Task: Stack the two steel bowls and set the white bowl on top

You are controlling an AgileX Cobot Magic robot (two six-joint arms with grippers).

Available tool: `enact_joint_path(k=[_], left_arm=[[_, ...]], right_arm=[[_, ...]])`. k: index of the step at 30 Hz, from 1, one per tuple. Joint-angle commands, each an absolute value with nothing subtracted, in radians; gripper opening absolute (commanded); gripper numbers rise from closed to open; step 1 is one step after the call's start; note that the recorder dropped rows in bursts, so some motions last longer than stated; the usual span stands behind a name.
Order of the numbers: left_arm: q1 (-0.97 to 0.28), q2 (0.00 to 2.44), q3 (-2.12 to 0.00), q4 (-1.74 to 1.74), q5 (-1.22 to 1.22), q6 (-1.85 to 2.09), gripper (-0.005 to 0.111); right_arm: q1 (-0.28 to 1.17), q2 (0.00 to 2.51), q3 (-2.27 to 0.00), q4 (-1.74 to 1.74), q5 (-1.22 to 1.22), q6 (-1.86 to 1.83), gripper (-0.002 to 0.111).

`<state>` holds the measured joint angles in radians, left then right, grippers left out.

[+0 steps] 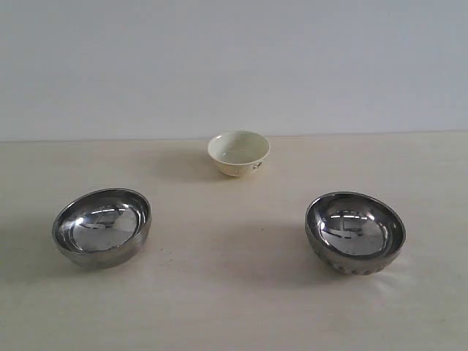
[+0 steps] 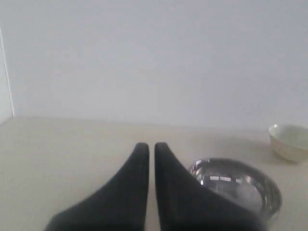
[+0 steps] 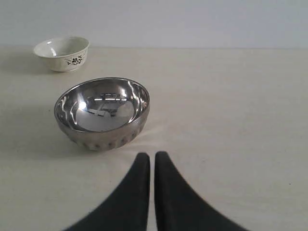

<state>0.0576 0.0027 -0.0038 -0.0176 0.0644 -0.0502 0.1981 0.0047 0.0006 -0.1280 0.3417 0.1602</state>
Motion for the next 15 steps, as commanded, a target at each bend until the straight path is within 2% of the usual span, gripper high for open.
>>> enact_joint_path(k=[1,5,10,15], left_arm=[[0.05,0.0,0.0,-0.028,-0.127,-0.045,0.004],[0.05,0.0,0.0,-0.03,-0.359,-0.054,0.004],[0.05,0.0,0.0,-0.03,-0.513,-0.079,0.004],[0.05,0.0,0.0,-0.024,-0.672,-0.3,0.004]], right_arm=[[0.191,0.0,0.0,-0.138,0.335,0.158,0.0],[0.191,0.0,0.0,-0.138,0.335,0.158,0.0],[0.191,0.0,0.0,-0.138,0.335,0.158,0.0],[0.191,0.0,0.0,-0.138,0.335,0.158,0.0]])
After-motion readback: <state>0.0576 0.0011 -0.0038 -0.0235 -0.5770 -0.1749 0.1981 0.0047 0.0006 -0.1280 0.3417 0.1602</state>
